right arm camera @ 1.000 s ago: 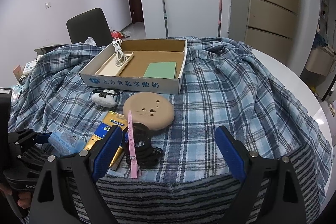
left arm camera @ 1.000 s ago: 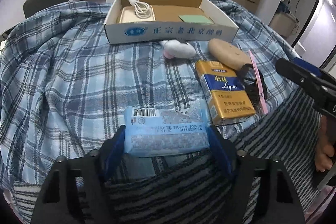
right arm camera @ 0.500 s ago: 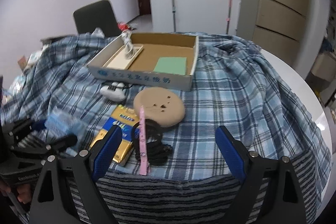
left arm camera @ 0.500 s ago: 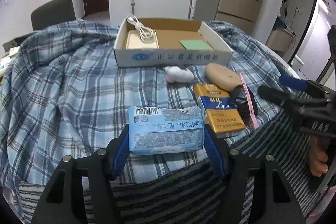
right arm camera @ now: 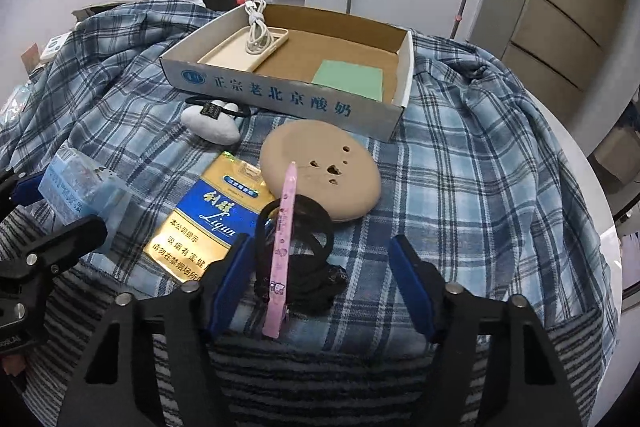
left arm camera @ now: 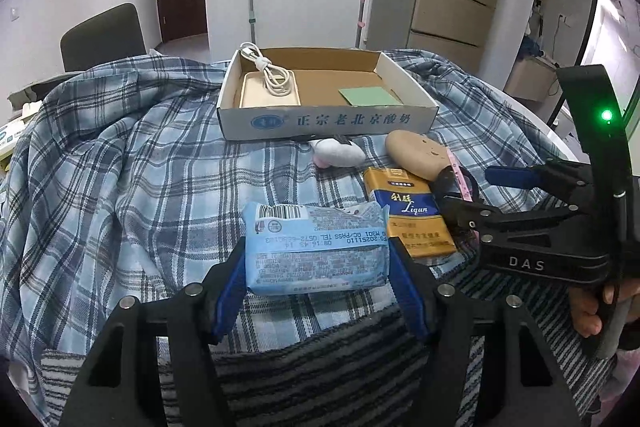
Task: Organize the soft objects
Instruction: 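Close the right gripper on the pink stick with black cable while the left gripper lifts the blue package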
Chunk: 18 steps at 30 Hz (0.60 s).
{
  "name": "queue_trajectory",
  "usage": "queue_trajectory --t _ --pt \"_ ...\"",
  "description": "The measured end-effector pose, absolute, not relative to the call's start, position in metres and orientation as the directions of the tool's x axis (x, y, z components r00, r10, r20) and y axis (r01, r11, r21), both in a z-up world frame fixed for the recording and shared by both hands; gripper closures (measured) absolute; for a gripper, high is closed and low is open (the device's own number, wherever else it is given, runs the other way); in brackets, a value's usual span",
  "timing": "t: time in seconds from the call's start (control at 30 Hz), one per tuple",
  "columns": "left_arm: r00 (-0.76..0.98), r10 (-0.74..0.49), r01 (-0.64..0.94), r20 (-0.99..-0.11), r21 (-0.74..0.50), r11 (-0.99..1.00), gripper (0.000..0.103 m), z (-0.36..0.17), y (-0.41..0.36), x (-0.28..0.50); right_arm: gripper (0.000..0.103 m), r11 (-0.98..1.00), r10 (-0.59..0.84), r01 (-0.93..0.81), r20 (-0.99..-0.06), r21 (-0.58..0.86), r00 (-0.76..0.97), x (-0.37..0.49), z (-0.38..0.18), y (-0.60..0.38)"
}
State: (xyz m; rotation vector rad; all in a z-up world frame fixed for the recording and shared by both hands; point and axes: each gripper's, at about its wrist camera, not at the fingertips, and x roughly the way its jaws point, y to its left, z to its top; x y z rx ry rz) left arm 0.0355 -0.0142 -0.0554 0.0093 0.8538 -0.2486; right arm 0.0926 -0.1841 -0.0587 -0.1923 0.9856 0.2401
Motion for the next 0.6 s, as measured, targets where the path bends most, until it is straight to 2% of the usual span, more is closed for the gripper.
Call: queue_trajectory --t 0.07,0.17,0.4,0.43,0.6 --pt "0.633 -0.215 0.222 -0.744 -0.092 0.971 0.035 -0.055 -0.014 0.035 0.052 0.952 0.124 -0.303 -0.847 -0.046 0.517 0.093 -0.061 -0.182" --pt "0.636 -0.21 0.22 -0.742 -0.087 0.972 0.035 -0.054 -0.015 0.034 0.064 0.944 0.147 -0.33 -0.864 -0.023 0.481 0.094 -0.069 -0.181" --pt "0.644 -0.207 0.213 -0.737 -0.088 0.973 0.035 -0.052 -0.015 0.035 0.083 0.949 0.147 -0.313 -0.845 -0.026 0.515 0.088 -0.065 -0.185" --pt "0.651 -0.207 0.21 -0.73 -0.089 0.974 0.035 -0.051 -0.014 0.034 0.088 0.952 0.143 -0.304 -0.836 -0.03 0.529 0.086 -0.064 -0.187" --pt "0.706 -0.212 0.208 -0.676 -0.088 0.974 0.035 -0.04 -0.01 0.027 0.092 0.951 0.186 -0.308 -0.773 -0.013 0.606 0.074 -0.05 -0.191"
